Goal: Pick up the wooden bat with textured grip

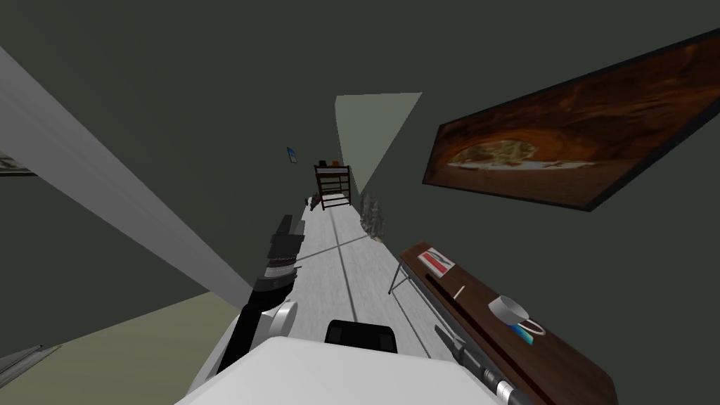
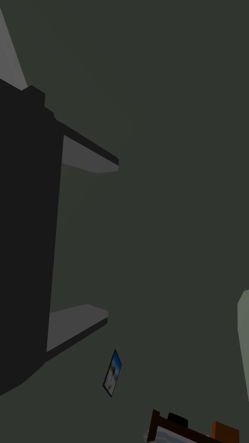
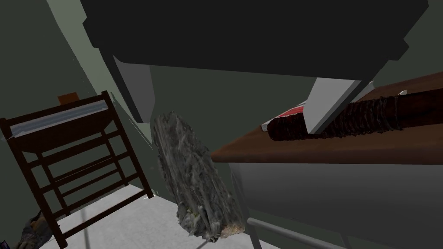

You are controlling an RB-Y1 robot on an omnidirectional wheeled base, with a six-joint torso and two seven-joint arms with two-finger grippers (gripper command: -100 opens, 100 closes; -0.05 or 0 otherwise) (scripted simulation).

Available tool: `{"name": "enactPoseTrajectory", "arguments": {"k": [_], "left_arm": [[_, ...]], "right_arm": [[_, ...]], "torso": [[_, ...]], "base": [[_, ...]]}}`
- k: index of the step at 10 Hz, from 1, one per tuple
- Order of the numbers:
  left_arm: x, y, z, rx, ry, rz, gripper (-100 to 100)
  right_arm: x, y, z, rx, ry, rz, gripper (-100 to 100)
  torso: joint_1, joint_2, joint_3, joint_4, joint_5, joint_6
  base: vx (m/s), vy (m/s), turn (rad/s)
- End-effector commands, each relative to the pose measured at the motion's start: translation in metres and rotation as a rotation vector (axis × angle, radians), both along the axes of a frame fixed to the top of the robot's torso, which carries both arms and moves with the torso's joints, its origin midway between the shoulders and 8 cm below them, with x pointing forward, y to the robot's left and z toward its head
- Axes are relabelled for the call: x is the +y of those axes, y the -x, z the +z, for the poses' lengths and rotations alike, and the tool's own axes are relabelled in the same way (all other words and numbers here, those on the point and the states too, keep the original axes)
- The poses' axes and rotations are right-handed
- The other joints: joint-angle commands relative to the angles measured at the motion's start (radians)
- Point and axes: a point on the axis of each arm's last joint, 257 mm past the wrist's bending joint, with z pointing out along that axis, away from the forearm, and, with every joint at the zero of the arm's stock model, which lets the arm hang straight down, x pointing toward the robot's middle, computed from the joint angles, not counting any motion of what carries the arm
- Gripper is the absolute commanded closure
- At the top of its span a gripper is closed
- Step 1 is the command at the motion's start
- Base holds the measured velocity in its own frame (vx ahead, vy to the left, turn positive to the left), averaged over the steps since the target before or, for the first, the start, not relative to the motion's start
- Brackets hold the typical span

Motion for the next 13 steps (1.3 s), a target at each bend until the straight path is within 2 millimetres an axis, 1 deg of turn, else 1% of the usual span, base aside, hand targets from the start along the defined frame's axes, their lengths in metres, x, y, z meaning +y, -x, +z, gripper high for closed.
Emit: {"name": "enactPoseTrajectory", "arguments": {"k": [1, 2, 3, 4, 5, 6, 7, 8, 9, 10, 11, 12, 13], "left_arm": [[0.000, 0.000, 0.000, 0.000, 0.000, 0.000, 0], [0.000, 0.000, 0.000, 0.000, 0.000, 0.000, 0], [0.000, 0.000, 0.000, 0.000, 0.000, 0.000, 0], [0.000, 0.000, 0.000, 0.000, 0.000, 0.000, 0], [0.000, 0.000, 0.000, 0.000, 0.000, 0.000, 0], [0.000, 0.000, 0.000, 0.000, 0.000, 0.000, 0], [0.000, 0.000, 0.000, 0.000, 0.000, 0.000, 0], [0.000, 0.000, 0.000, 0.000, 0.000, 0.000, 0], [0.000, 0.000, 0.000, 0.000, 0.000, 0.000, 0], [0.000, 0.000, 0.000, 0.000, 0.000, 0.000, 0], [0.000, 0.000, 0.000, 0.000, 0.000, 0.000, 0], [0.000, 0.000, 0.000, 0.000, 0.000, 0.000, 0], [0.000, 0.000, 0.000, 0.000, 0.000, 0.000, 0]], "right_arm": [[-0.020, 0.023, -0.015, 0.060, 0.061, 0.028, -100], [-0.027, 0.028, -0.019, 0.074, 0.073, 0.019, -100], [-0.046, 0.052, -0.029, 0.131, 0.131, 0.047, -100], [-0.052, 0.056, -0.032, 0.143, 0.141, 0.039, -100], [-0.072, 0.080, -0.039, 0.199, 0.198, 0.067, -100], [-0.078, 0.084, -0.041, 0.211, 0.208, 0.060, -100], [-0.101, 0.110, -0.047, 0.270, 0.266, 0.084, -100], [-0.104, 0.112, -0.047, 0.275, 0.271, 0.081, -100], [-0.125, 0.137, -0.050, 0.332, 0.326, 0.106, -100], [-0.128, 0.139, -0.050, 0.337, 0.330, 0.103, -100], [-0.144, 0.160, -0.051, 0.384, 0.374, 0.133, -100], [-0.151, 0.165, -0.051, 0.396, 0.385, 0.126, -100], [-0.165, 0.184, -0.050, 0.439, 0.424, 0.155, -100]], "torso": [[0.000, 0.000, 0.000, 0.000, 0.000, 0.000], [0.001, -0.001, -0.001, 0.000, 0.000, 0.000], [0.001, -0.001, 0.000, 0.000, 0.000, 0.000], [0.002, -0.001, -0.001, 0.000, 0.000, 0.000], [0.001, -0.001, -0.001, 0.000, 0.000, 0.000], [0.001, -0.001, -0.001, 0.000, 0.000, 0.000], [0.001, -0.001, 0.000, 0.000, 0.000, 0.000], [0.001, -0.002, -0.001, 0.000, 0.000, 0.000], [0.001, -0.001, -0.001, 0.000, 0.000, 0.000], [0.002, -0.002, -0.001, 0.000, 0.001, 0.000], [0.002, -0.001, -0.001, 0.000, 0.000, 0.000], [0.001, -0.001, -0.001, 0.000, 0.000, 0.000], [0.000, -0.001, 0.000, 0.000, 0.000, 0.000]], "base": [[0.057, 0.044, 0.093], [0.052, 0.046, 0.064], [0.052, 0.064, 0.105], [0.050, 0.046, 0.052], [0.061, 0.050, 0.105], [0.050, 0.046, 0.049], [0.074, 0.045, 0.118], [0.061, 0.039, 0.055], [0.066, 0.065, 0.088], [0.051, 0.046, 0.056], [0.058, 0.036, 0.123], [0.052, 0.022, 0.056], [0.055, 0.030, 0.086]]}}
